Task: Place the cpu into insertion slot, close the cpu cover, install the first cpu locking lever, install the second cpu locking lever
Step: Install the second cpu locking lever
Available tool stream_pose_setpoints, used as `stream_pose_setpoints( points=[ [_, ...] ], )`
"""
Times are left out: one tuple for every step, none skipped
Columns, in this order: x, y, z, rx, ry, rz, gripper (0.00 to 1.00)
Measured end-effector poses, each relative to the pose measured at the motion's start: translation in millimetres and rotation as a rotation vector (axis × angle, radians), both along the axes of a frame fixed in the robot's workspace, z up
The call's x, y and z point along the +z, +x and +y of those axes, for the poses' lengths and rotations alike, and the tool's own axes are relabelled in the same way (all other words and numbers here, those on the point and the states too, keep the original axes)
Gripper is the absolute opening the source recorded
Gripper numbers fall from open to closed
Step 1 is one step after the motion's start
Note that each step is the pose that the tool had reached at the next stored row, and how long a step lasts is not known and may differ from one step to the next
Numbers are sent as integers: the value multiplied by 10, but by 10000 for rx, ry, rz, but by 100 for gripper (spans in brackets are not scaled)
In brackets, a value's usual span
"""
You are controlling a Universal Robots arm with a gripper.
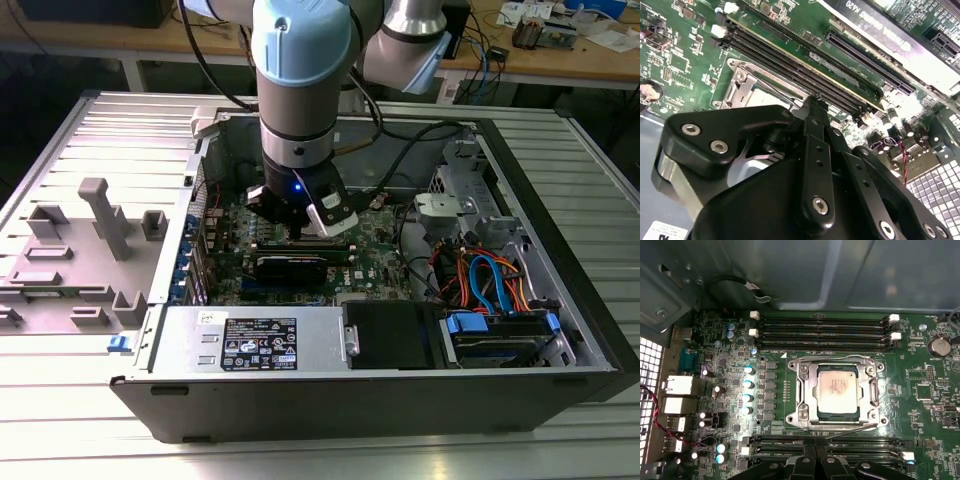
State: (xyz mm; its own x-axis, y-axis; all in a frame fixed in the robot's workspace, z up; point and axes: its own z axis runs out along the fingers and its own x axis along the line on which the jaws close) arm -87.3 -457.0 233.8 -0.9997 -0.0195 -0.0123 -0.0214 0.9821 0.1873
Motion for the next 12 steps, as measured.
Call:
stream_pose_setpoints(
  points=[
    [-20,-6,-2,0,21,1,11],
    [-38,-15,-5,-3,49,1,11],
    [-47,-18,-5,-2,63,1,11],
    [-55,-22,-6,-1,78,0,11],
    [-63,-28,-6,-2,91,0,11],
    [-68,-33,-6,-1,99,0,11],
    [-87,-44,-5,-2,121,0,11],
    [-95,-46,-5,0,128,0,11],
    [-105,-48,-6,3,132,0,11],
    [-114,-48,-6,6,136,0,11],
    [-117,-49,-6,7,136,0,11],
    [-117,-50,-6,7,136,1,11]
  ],
)
